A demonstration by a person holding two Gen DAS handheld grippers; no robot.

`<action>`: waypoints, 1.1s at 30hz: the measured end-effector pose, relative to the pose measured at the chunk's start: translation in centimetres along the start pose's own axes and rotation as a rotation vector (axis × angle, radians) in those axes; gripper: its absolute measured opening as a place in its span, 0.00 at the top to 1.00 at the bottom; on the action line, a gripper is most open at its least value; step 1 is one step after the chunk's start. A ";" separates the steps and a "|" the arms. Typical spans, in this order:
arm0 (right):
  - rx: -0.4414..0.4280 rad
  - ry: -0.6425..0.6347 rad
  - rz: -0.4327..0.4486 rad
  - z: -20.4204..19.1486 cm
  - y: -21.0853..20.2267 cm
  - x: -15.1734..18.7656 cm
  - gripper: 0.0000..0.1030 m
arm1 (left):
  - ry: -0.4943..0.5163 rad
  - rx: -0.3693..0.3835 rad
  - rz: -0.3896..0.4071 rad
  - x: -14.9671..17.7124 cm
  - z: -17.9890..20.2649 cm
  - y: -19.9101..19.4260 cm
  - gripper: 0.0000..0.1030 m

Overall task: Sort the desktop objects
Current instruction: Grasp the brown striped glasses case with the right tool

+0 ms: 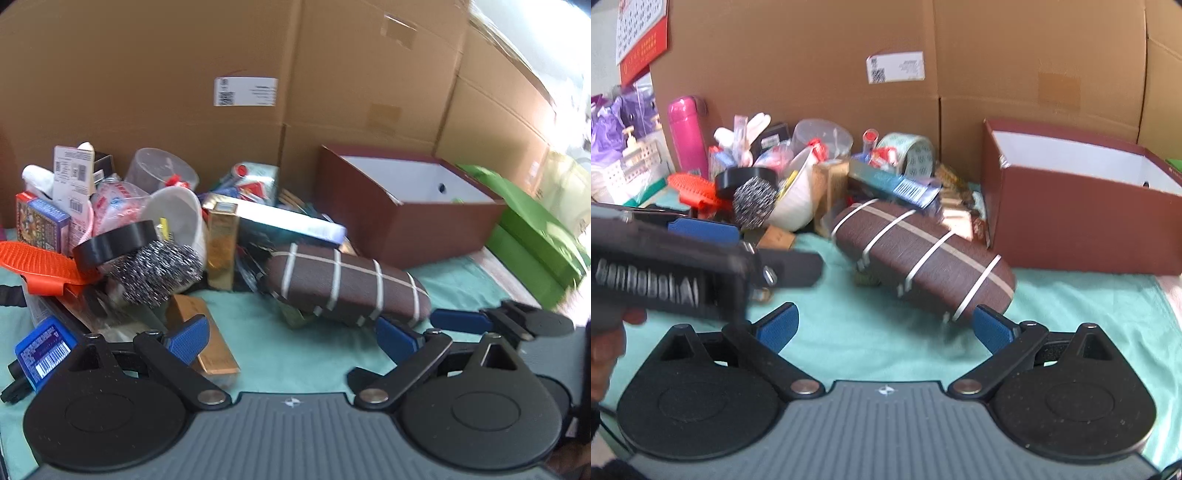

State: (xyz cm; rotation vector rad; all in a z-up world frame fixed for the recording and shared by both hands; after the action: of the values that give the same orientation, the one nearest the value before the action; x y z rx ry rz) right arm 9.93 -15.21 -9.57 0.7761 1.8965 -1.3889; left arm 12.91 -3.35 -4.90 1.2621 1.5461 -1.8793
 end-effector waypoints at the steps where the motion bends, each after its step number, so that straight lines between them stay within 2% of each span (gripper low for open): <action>1: 0.006 -0.006 0.010 0.5 0.4 -0.2 0.05 | -0.027 0.011 -0.003 -0.2 -0.4 0.3 0.04; 4: 0.068 -0.046 0.030 2.5 1.8 -0.9 0.05 | -0.097 0.052 0.004 -0.7 -0.6 1.4 0.04; 6: 0.077 -0.071 0.040 3.5 2.9 -1.3 0.05 | -0.119 0.069 0.014 -1.0 -0.2 2.1 0.04; 14: -0.037 -0.043 0.009 4.4 5.4 -1.9 0.06 | -0.095 0.134 -0.038 -0.1 1.7 4.8 0.07; 18: -0.071 -0.003 -0.033 3.9 4.8 -1.0 0.21 | -0.114 0.131 -0.055 0.2 1.1 5.1 0.11; 23: -0.177 -0.078 -0.072 1.1 3.4 0.9 0.24 | -0.136 0.126 -0.062 0.5 0.3 5.1 0.16; 26: -0.143 -0.128 -0.040 0.1 3.4 0.8 0.24 | -0.146 0.123 -0.061 0.4 0.0 5.1 0.17; 28: -0.147 -0.132 -0.051 -0.2 3.9 0.8 0.25 | -0.149 0.119 -0.068 0.3 0.1 5.3 0.17; 30: -0.143 -0.129 -0.075 -0.3 4.1 1.2 0.33 | -0.140 0.124 -0.077 0.5 0.2 5.4 0.17; 33: -0.116 -0.150 -0.078 -0.5 3.5 1.9 0.37 | -0.146 0.151 -0.082 0.9 0.4 5.2 0.20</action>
State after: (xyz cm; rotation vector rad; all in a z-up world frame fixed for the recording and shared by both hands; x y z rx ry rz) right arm 11.44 -13.61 -12.94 0.5326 1.8879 -1.3316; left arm 16.27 -5.13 -8.53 1.1098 1.4235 -2.1237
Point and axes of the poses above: each gripper's, at about its wrist camera, not at the fingertips, and y roughly the way its jaws point, z to its right, x to its underside, the point moved 8 cm from there along y, roughly the way its jaws point, and after that the axes turned 12 degrees about y, right-handed, at the moved point
